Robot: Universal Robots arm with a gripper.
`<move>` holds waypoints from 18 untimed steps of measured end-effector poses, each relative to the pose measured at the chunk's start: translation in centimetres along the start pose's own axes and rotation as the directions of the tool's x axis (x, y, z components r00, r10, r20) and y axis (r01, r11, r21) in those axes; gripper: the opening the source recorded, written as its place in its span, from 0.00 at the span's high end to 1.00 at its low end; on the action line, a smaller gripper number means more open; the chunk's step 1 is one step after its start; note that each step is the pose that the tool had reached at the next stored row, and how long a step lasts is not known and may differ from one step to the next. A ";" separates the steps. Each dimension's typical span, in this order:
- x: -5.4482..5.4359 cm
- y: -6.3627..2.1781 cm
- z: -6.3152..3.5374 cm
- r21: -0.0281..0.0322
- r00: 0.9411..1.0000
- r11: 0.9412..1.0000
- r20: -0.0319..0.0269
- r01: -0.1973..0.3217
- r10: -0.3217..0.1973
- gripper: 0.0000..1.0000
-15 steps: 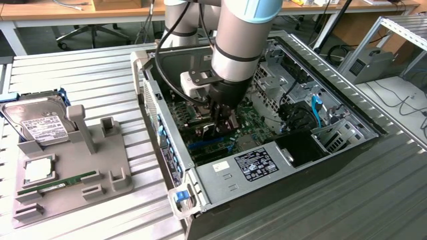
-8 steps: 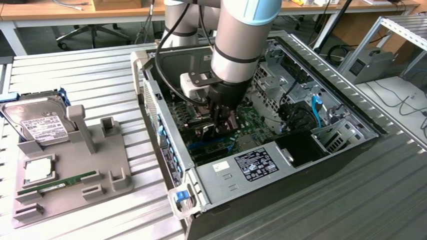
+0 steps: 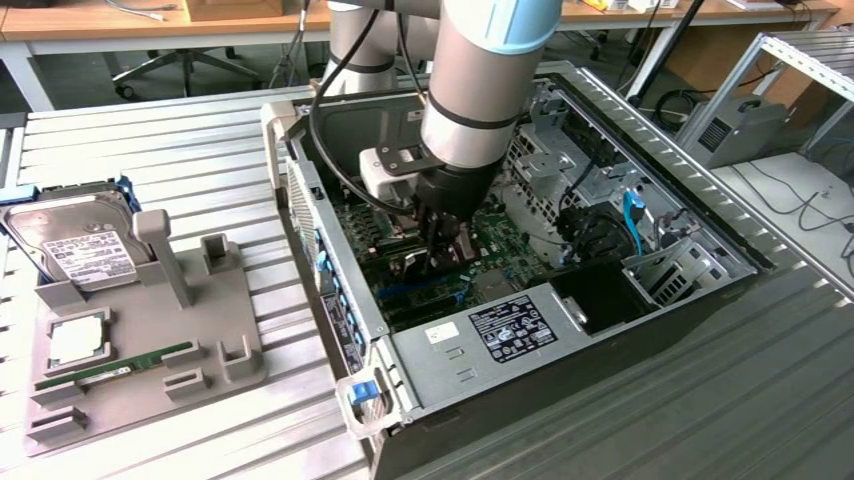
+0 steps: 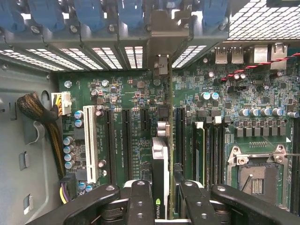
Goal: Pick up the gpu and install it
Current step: 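Insert the gpu into the slot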
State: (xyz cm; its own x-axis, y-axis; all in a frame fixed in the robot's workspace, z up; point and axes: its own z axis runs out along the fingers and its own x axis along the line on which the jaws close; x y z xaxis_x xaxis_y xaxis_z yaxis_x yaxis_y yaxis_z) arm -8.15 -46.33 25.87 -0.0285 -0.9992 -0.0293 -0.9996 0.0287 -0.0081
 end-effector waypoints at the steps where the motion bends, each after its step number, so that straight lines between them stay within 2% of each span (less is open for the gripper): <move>1: 0.0 0.00 0.03 0.000 1.000 1.000 0.000 0.000 0.000 0.73; 18: 0.0 0.00 0.06 0.000 1.000 1.000 0.000 0.001 -0.001 0.73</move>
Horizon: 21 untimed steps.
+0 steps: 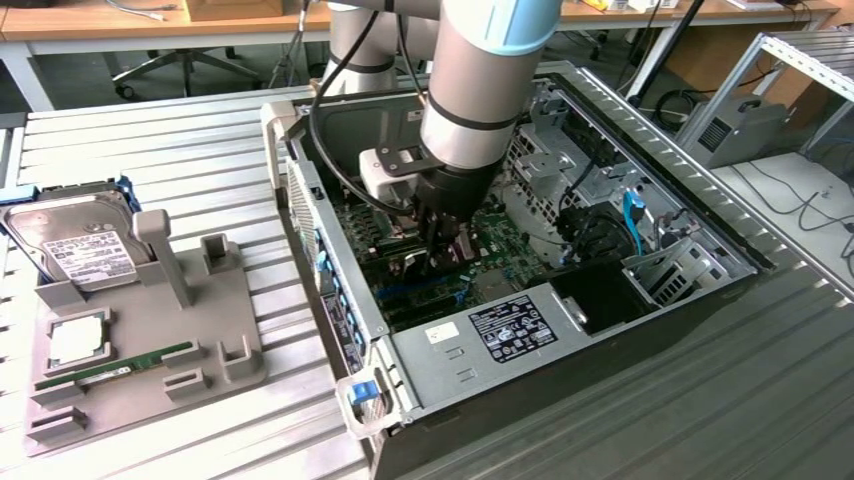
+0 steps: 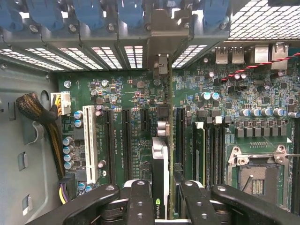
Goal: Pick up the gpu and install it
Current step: 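Insert the gpu into the slot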
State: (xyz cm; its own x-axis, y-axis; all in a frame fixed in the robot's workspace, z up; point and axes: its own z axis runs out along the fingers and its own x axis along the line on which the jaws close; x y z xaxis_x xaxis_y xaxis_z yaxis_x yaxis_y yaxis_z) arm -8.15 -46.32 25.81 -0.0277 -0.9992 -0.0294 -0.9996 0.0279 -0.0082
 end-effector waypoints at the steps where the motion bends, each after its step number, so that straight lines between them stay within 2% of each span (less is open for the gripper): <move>1: 0.0 0.00 -0.05 0.000 1.000 1.000 0.000 0.000 0.000 0.73; 5: 0.0 0.00 -0.38 0.000 1.000 1.000 0.000 0.000 0.000 0.73; 21: 0.0 0.00 -0.19 0.000 1.000 1.000 0.000 -0.002 0.002 0.73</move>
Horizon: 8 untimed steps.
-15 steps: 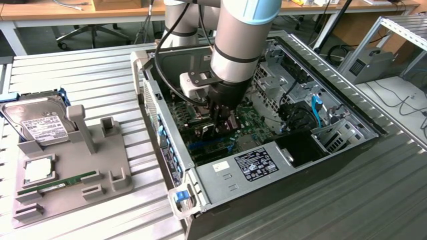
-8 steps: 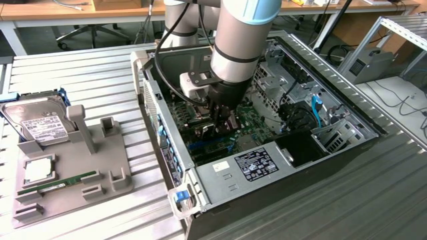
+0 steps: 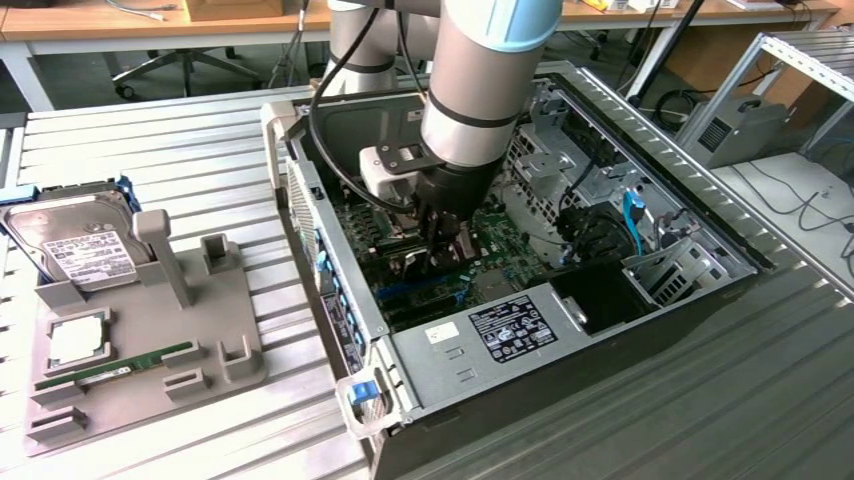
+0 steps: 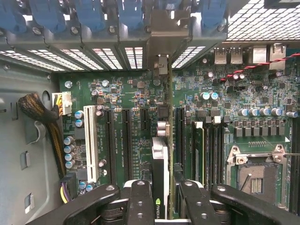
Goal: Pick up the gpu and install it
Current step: 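Insert the gpu into the slot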
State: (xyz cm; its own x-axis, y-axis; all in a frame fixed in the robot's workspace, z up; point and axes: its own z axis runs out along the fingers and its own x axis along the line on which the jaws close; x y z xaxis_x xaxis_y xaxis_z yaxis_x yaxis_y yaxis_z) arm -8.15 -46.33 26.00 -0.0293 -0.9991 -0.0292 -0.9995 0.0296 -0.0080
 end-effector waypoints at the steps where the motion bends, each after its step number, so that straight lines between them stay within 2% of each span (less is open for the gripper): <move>1: 0.0 0.00 0.02 0.000 1.000 1.000 0.000 0.000 0.000 0.73; 8: 0.0 0.00 0.17 0.000 1.000 1.000 0.000 -0.002 0.002 0.73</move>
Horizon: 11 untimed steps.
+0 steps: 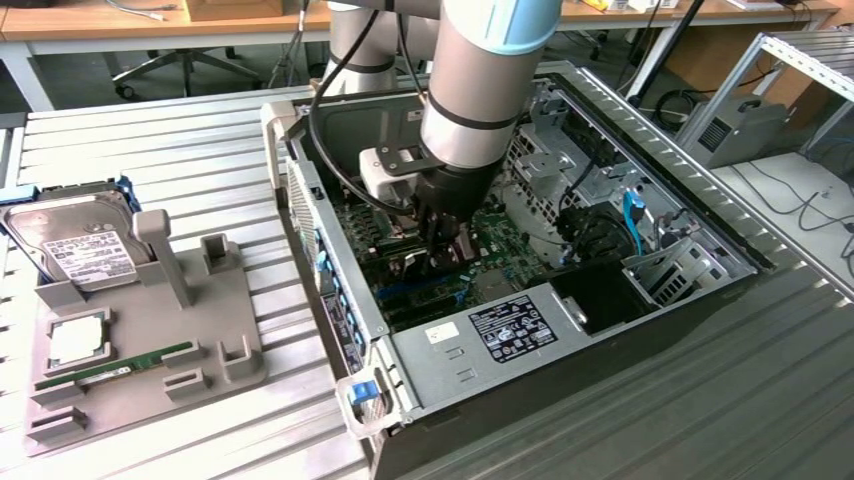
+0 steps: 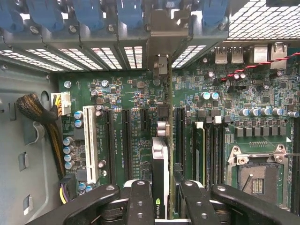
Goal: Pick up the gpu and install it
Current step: 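Insert the gpu into the slot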
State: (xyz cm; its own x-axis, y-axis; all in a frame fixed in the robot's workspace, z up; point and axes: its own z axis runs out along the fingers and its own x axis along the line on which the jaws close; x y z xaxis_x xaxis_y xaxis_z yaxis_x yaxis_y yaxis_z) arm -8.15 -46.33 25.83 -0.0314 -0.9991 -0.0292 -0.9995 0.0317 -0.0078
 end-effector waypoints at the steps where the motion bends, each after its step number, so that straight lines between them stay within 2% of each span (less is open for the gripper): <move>1: 0.0 0.00 0.01 0.000 1.000 1.000 0.000 0.000 0.000 0.73; 11: 0.0 0.00 0.27 0.000 1.000 1.000 0.000 0.000 0.000 0.73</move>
State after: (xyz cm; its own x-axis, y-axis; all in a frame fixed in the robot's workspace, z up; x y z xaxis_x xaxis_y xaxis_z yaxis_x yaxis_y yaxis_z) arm -8.16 -46.33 25.57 -0.0315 -0.9991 -0.0289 -0.9995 0.0317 -0.0077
